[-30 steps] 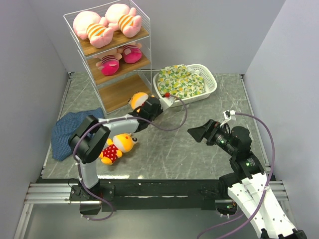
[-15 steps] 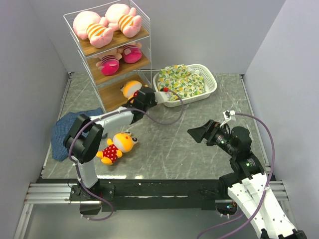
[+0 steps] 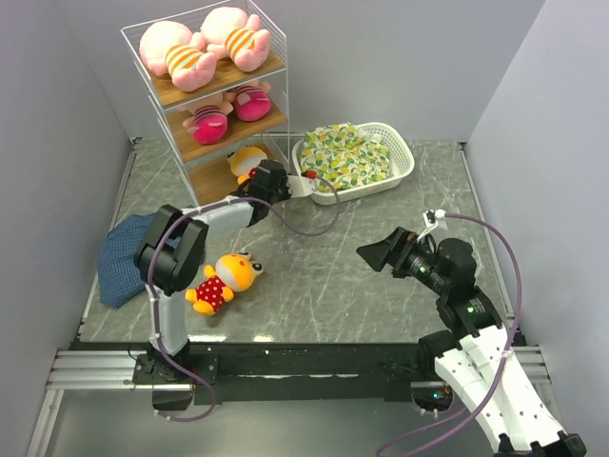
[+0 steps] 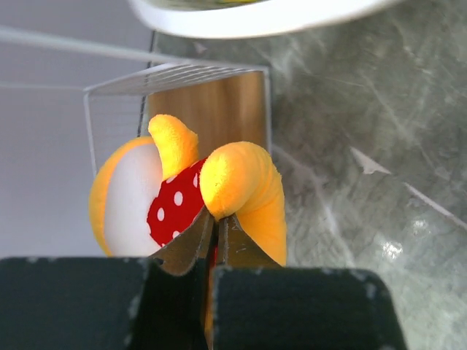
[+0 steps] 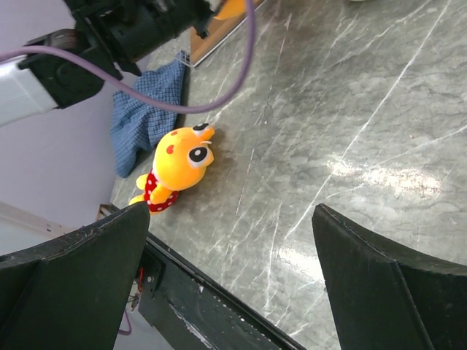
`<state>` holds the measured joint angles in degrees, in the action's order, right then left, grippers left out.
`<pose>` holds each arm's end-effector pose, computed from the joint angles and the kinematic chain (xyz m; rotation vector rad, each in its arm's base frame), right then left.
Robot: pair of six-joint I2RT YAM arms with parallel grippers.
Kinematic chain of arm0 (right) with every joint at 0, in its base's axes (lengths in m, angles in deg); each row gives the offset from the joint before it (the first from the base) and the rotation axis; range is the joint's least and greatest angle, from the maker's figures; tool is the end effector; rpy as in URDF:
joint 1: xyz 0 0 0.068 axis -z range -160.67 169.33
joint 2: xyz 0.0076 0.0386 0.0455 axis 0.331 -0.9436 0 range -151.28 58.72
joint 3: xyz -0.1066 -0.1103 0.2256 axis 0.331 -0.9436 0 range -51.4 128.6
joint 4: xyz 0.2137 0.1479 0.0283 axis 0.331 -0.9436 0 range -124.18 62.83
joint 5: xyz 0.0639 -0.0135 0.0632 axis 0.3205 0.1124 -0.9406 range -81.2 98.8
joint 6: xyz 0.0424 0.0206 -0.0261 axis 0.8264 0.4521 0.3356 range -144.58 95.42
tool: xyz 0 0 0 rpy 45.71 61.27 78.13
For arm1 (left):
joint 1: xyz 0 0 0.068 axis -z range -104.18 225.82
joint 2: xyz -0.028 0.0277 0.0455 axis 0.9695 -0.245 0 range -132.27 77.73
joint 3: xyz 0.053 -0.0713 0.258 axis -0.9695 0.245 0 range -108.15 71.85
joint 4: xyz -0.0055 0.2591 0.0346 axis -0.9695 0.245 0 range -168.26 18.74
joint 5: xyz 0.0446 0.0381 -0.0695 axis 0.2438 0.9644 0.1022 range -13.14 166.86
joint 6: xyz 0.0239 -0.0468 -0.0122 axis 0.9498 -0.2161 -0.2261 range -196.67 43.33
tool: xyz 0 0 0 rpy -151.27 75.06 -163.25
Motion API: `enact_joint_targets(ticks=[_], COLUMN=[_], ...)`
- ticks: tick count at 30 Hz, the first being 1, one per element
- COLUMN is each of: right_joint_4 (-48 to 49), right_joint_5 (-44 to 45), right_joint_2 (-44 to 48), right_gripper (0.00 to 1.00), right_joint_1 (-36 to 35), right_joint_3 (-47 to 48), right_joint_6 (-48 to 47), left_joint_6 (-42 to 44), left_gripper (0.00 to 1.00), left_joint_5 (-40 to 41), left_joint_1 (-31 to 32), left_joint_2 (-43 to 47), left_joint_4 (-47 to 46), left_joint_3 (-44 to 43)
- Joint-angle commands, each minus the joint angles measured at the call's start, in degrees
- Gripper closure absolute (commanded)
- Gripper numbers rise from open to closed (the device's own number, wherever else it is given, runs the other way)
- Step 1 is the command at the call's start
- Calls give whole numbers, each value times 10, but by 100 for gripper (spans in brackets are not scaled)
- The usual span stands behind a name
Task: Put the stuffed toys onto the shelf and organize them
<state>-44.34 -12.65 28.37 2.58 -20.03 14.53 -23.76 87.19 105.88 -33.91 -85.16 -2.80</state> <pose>0.1292 0.0525 0.2815 0.1054 1.9572 1.0078 0.3870 -0.2166 0.2048 1.3170 1.6554 0.4283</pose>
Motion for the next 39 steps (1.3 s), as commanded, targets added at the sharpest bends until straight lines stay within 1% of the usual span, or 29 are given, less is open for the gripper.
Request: enact_joint_targets(ticks=[1, 7, 12, 13, 15, 16, 18, 19, 21, 22, 23, 28, 32, 33, 35, 36, 37, 39], right_joint_4=[25, 25, 34, 35, 41, 42, 43, 42, 38, 37, 35, 32, 22, 21, 15, 13, 7, 4], right_joint_5=[4, 10, 6, 5, 3, 1, -1, -2, -3, -3, -2, -9, -14, -13, -16, -17, -17, -18], right_joint_2=[-8, -23, -34, -35, -38, -39, -40, -39, -37, -35, -31, -19, -2, 4, 18, 23, 34, 44], right_gripper=[0, 0, 0, 0, 0, 0, 0, 0, 0, 0, 0, 0, 0, 0, 0, 0, 0, 0], right_joint_1=[-2, -1, -2, -2, -2, -2, -2, -2, -2, -2, -2, -2, -2, -2, -2, -2, -2, -2], right_joint_3=[13, 23, 20, 19, 18, 17, 18, 18, 20, 21, 21, 25, 26, 25, 20, 19, 18, 17], right_joint_6=[-9, -14, -13, -11, -10, -8, -8, -7, -7, -7, -7, -3, -4, -4, -7, -8, -7, -4], left_joint_6=[54, 55, 82, 84, 89, 90, 87, 84, 73, 71, 69, 38, 4, -14, -34, -51, -61, -98], left_gripper=[99, 99, 90, 84, 78, 70, 66, 62, 57, 52, 49, 46, 40, 39, 32, 22, 17, 16], left_joint_5=[-20, -29, -11, -8, -6, -3, 0, 2, 2, 3, 5, 15, 27, 27, 24, 23, 27, 24], left_joint_1=[-4, -21, -31, -31, -33, -33, -33, -32, -31, -29, -28, -7, 6, 10, 15, 18, 20, 24], left_joint_2=[-32, -80, -97, -97, -97, -97, -95, -91, -83, -81, -74, -44, -5, 2, 23, 29, 40, 52], left_joint_4=[-47, -45, -78, -93, -100, -99, -101, -105, -114, -111, -110, -111, -110, -96, -86, -82, -78, -60], left_joint_3=[-39, -88, -87, -83, -79, -79, -76, -73, -66, -66, -65, -45, -21, -18, -11, -8, -8, -14])
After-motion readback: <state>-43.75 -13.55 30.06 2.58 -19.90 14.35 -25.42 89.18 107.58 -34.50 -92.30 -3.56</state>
